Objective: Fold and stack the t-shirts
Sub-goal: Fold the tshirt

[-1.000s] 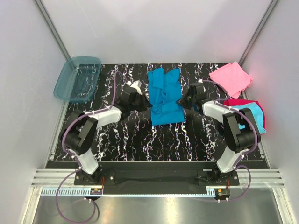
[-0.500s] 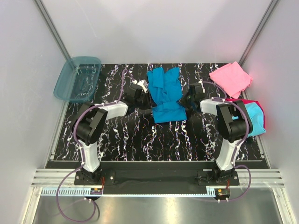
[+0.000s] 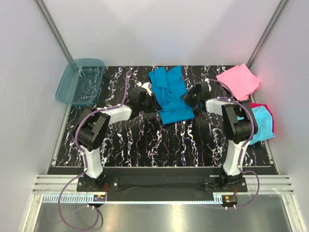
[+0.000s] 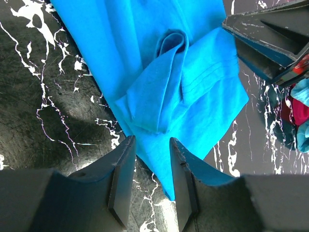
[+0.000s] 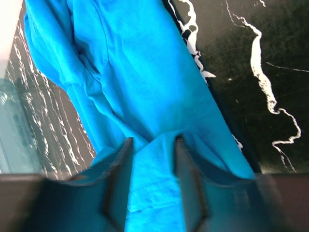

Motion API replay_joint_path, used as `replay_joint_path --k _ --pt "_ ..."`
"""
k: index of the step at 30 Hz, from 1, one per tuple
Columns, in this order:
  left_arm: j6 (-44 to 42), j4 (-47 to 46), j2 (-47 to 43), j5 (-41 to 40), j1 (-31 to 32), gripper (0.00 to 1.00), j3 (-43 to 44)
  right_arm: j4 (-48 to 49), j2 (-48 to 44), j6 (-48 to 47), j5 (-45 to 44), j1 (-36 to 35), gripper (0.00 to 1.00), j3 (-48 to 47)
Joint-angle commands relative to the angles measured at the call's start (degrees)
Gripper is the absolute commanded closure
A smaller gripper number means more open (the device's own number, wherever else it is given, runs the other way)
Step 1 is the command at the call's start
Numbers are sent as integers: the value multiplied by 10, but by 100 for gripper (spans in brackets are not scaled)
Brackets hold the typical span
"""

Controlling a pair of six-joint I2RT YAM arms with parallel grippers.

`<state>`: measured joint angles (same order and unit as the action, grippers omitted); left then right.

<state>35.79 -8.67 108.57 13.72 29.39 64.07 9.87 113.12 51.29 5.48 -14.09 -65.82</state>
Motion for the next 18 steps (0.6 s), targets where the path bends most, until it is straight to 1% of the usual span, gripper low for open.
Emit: replay_joint_path --k 1,5,10,15,18 --pt "-5 -21 -41 10 -4 62 -10 19 -53 -18 -18 2 50 14" --pt "0 -31 -64 11 -3 62 -30 3 -93 -30 -31 3 48 32" --pt "4 -41 -101 8 1 62 -64 2 -138 -33 -40 3 48 74" --pt "10 -53 -107 10 2 62 -83 4 -153 -36 -44 3 48 108" --pt "15 -61 -103 13 3 62 -89 9 -142 -42 -50 5 48 117"
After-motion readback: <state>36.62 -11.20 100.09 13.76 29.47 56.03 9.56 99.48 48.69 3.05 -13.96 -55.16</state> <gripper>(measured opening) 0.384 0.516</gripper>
